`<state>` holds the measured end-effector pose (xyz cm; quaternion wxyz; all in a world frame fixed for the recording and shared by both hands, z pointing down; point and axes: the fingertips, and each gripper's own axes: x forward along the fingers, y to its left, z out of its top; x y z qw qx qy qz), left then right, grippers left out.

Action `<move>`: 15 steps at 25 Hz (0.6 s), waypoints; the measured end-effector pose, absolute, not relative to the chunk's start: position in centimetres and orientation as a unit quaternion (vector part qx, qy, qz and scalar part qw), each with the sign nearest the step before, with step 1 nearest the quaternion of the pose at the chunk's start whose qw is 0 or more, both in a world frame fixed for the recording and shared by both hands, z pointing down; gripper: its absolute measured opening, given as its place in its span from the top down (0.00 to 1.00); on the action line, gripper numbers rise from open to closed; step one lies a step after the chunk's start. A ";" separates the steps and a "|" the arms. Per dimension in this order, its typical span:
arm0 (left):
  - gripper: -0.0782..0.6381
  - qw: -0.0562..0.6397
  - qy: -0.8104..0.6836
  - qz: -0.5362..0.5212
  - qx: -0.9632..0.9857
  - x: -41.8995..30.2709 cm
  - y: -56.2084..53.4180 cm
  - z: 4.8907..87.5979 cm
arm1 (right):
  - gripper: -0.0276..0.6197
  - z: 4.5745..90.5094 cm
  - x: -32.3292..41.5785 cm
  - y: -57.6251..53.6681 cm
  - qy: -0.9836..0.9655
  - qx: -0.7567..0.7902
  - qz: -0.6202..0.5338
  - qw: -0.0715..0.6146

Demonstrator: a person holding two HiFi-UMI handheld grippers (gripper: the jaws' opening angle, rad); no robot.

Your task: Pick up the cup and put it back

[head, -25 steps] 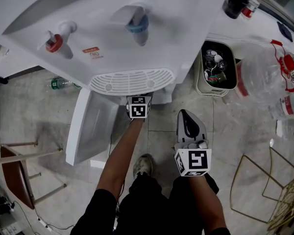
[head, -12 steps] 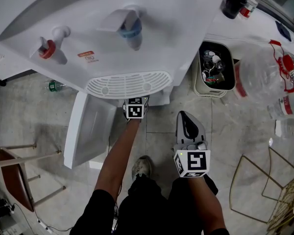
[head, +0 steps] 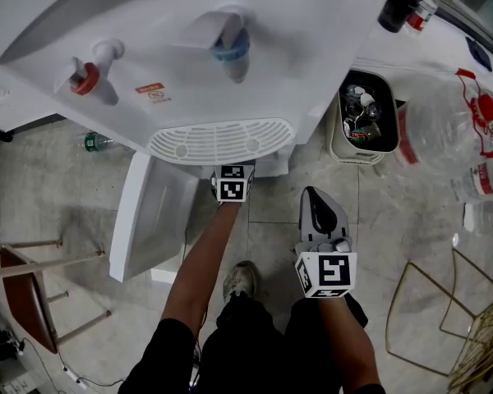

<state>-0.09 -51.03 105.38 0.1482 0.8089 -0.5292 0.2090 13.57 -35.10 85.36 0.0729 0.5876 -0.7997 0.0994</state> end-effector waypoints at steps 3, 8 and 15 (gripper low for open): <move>0.46 0.148 -0.529 0.205 0.810 -0.2 -50.7 105.0 | 0.97 85.2 13.3 -34.9 -0.802 0.585 0.097 0.074; 0.46 0.146 -0.521 0.204 0.816 0.0 -49.4 103.8 | 0.97 84.7 13.5 -34.5 -0.801 0.586 0.104 0.067; 0.46 0.151 -0.522 0.192 0.818 -1.4 -44.5 100.5 | 0.97 83.5 13.2 -33.1 -0.808 0.577 0.101 0.060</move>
